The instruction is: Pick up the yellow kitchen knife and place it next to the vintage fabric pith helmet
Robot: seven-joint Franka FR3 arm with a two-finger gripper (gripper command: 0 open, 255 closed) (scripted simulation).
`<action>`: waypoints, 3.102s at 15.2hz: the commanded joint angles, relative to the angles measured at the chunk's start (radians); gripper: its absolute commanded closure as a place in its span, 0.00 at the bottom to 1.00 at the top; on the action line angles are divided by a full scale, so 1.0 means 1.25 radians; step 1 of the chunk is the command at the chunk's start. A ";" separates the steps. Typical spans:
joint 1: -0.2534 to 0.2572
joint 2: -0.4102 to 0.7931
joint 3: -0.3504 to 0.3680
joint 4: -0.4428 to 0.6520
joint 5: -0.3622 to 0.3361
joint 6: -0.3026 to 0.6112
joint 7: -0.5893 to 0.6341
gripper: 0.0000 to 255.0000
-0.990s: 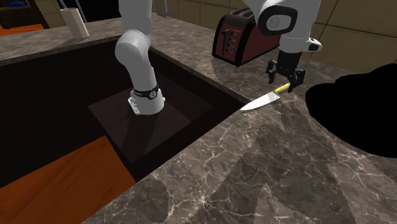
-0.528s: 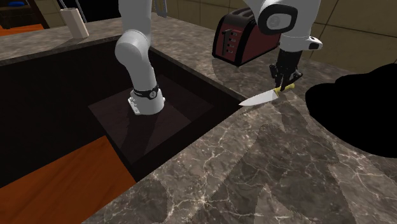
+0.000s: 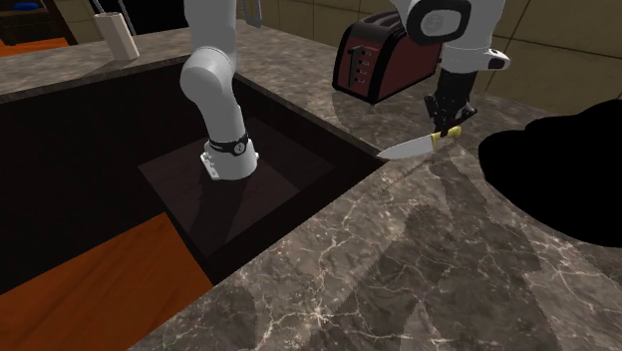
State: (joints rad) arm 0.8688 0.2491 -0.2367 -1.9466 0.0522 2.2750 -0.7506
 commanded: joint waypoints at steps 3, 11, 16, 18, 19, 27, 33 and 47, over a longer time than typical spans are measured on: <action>0.002 -0.019 -0.002 0.018 -0.007 -0.039 0.004 1.00; 0.004 -0.052 -0.005 0.064 -0.017 -0.117 0.010 1.00; 0.005 -0.067 -0.006 0.099 -0.022 -0.166 0.013 1.00; 0.005 -0.072 -0.006 0.114 -0.023 -0.187 0.014 1.00; 0.005 -0.074 -0.006 0.122 -0.024 -0.197 0.014 1.00; 0.005 -0.087 -0.007 0.193 -0.028 -0.279 0.016 1.00; 0.005 -0.088 -0.008 0.255 -0.028 -0.343 0.015 1.00; 0.008 -0.055 -0.003 0.432 -0.022 -0.488 0.027 1.00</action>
State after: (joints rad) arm 0.8745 0.1719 -0.2443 -1.4242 0.0235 1.6755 -0.7257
